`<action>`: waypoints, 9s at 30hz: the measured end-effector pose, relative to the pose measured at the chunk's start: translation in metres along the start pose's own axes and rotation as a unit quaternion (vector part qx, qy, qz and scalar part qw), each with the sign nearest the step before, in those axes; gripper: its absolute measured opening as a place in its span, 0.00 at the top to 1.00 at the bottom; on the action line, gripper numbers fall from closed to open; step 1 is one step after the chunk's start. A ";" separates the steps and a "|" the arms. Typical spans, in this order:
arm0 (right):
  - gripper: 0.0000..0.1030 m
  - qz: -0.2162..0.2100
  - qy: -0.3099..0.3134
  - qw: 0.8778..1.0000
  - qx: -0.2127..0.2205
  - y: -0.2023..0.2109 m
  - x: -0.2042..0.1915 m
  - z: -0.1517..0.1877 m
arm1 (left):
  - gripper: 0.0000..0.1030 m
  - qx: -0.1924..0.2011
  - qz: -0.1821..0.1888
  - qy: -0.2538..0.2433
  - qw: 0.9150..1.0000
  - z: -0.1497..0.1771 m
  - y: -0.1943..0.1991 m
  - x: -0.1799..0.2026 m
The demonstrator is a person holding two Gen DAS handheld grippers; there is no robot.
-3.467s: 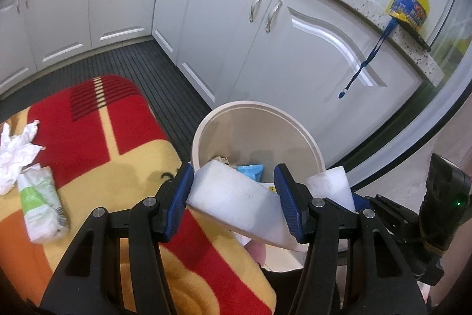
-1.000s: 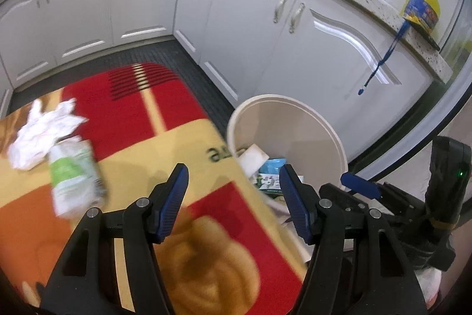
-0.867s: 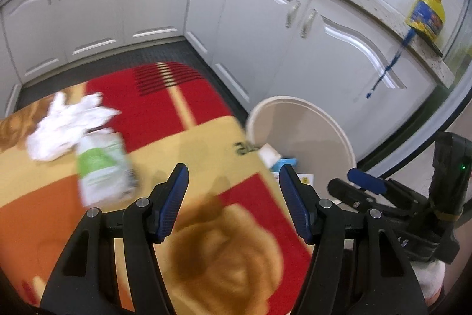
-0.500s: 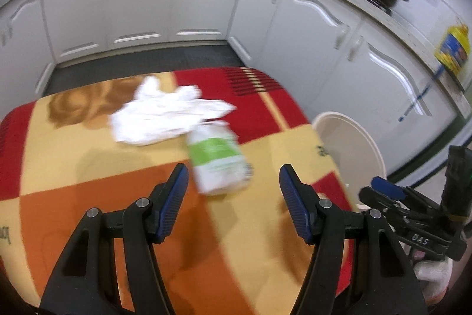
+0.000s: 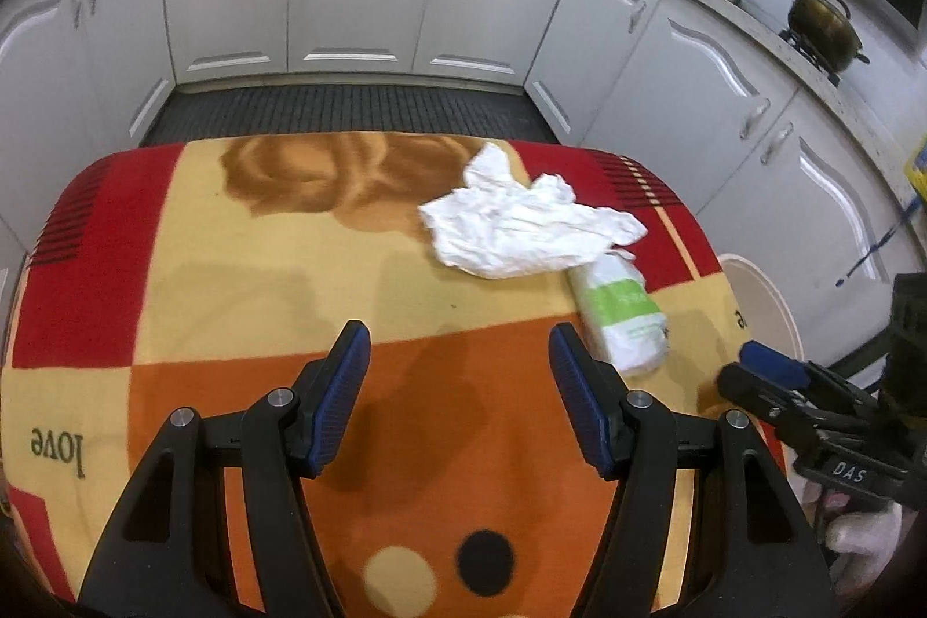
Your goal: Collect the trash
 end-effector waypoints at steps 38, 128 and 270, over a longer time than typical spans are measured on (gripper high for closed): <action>0.62 0.010 -0.010 0.999 0.029 0.016 0.031 -0.006 | 0.78 -0.032 0.034 -0.031 0.998 -0.042 -0.078 0.043; 0.61 0.114 -0.170 0.978 0.045 0.098 0.236 0.074 | 0.78 -0.104 0.135 -0.193 0.966 0.040 -0.107 0.338; 0.09 0.253 -0.040 0.927 0.274 0.242 0.066 0.066 | 0.34 0.189 0.068 -0.158 0.967 0.055 0.112 0.240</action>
Point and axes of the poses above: each gripper's, at about its wrist camera, not at the fingertips, and y roughly against the way its jaws point, x to its right, z to its underside, the point moved 3 cm from there along -y, roughly the way its jaws point, and after that the axes turned 2 degrees about -z, right-handed, at the moved point
